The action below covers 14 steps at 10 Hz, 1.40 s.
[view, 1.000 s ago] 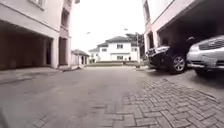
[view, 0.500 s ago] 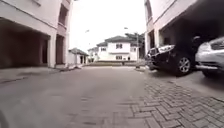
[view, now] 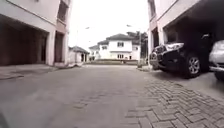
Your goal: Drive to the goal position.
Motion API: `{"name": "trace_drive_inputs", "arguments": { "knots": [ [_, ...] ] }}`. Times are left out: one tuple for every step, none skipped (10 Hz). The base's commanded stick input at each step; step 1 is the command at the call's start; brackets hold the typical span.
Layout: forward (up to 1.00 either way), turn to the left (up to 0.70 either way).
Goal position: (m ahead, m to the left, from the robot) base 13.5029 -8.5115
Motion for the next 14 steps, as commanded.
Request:
{"name": "trace_drive_inputs", "arguments": {
  "knots": [
    [0.7,0.0],
    [0.7,0.0],
    [0.7,0.0],
    [0.7,0.0],
    [0.7,0.0],
    [0.7,0.0],
    [0.7,0.0],
    [0.7,0.0],
    [0.7,0.0],
    [0.7,0.0],
    [0.7,0.0],
    [0.7,0.0],
    [0.7,0.0],
    [0.7,0.0]
  ]
}}
